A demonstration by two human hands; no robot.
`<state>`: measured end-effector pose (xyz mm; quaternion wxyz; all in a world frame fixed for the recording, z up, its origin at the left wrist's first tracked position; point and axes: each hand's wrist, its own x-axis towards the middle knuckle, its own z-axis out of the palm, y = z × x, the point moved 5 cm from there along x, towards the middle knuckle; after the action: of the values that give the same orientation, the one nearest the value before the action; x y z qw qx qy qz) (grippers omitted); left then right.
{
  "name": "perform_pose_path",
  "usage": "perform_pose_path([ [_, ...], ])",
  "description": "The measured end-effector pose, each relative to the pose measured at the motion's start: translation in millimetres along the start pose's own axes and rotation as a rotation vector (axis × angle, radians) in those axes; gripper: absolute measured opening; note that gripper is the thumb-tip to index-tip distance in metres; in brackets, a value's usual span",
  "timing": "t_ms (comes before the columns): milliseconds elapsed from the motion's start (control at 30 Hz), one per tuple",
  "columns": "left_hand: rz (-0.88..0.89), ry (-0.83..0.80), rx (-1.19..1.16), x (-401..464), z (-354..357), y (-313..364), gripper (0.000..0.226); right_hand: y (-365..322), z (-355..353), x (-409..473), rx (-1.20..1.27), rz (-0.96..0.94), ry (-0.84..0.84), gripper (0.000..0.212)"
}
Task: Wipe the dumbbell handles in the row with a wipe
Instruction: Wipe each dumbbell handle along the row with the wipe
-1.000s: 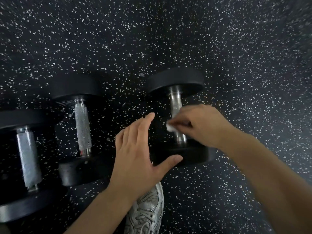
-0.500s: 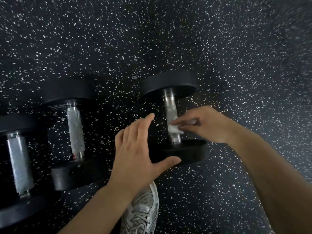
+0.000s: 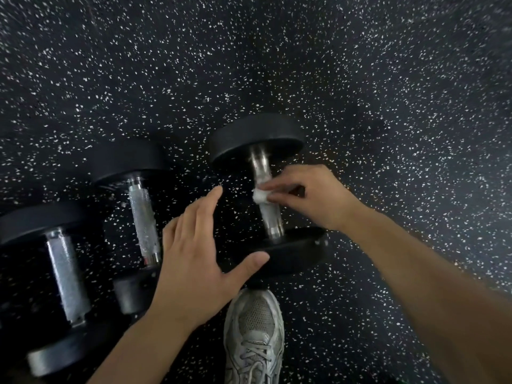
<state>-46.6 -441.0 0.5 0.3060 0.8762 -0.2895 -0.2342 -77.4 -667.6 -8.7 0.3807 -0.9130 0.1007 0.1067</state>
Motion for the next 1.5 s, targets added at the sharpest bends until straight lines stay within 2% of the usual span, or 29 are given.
perform_pose_path([
  [100,0.051,0.015,-0.003,11,-1,18,0.113,0,9,-10,0.085,0.048,-0.304,0.020],
  [133,0.069,0.016,0.002,15,0,23,0.116,0,10,-11,0.097,0.047,-0.341,0.019],
  [200,0.105,0.014,0.025,20,1,30,0.120,-3,4,-7,0.185,0.048,-0.239,0.020],
  [300,0.093,0.016,0.022,21,-3,25,0.126,-3,-10,9,0.298,0.064,0.117,0.023],
  [333,0.070,0.015,0.013,19,-4,20,0.128,-4,-9,14,0.298,0.070,0.176,0.022],
  [400,0.028,0.011,-0.002,15,-9,11,0.130,-5,1,23,0.308,0.095,0.181,0.021],
  [533,-0.027,0.009,-0.015,6,-21,-6,0.131,-6,25,17,0.326,0.114,0.069,0.021],
  [667,-0.070,0.022,-0.011,1,-33,-25,0.133,-10,35,-3,0.201,0.049,-0.288,0.019],
  [700,-0.083,0.026,-0.020,-1,-35,-29,0.134,-12,36,-6,0.173,0.033,-0.332,0.018],
  [767,-0.099,0.038,-0.032,-4,-39,-36,0.134,-18,31,-2,0.208,0.029,-0.227,0.020],
  [867,-0.127,0.049,-0.037,-7,-41,-41,0.134,-30,16,17,0.280,0.005,0.155,0.024],
  [933,-0.134,0.044,-0.032,-8,-40,-41,0.133,-37,18,28,0.172,-0.035,0.225,0.028],
  [1033,-0.136,0.027,-0.014,-7,-40,-42,0.134,-43,36,29,-0.113,-0.135,0.046,0.031],
  [1167,-0.107,0.003,0.018,-7,-39,-43,0.135,-49,47,13,-0.197,-0.153,-0.352,0.027],
  [1233,-0.087,-0.005,0.024,-5,-37,-43,0.133,-56,43,10,-0.178,-0.155,-0.441,0.025],
  [1267,-0.084,-0.006,0.018,-4,-37,-42,0.133,-59,38,13,-0.106,-0.152,-0.385,0.026],
  [1333,-0.082,-0.008,0.007,-1,-35,-39,0.133,-62,24,25,0.015,-0.105,-0.171,0.028],
  [1400,-0.072,-0.006,0.006,1,-34,-36,0.134,-58,18,39,-0.135,-0.124,0.025,0.030],
  [1433,-0.062,-0.005,0.009,2,-32,-33,0.134,-56,19,42,-0.236,-0.133,0.056,0.031],
  [1500,-0.048,-0.006,0.008,3,-30,-28,0.133,-53,25,43,-0.345,-0.151,0.014,0.031],
])
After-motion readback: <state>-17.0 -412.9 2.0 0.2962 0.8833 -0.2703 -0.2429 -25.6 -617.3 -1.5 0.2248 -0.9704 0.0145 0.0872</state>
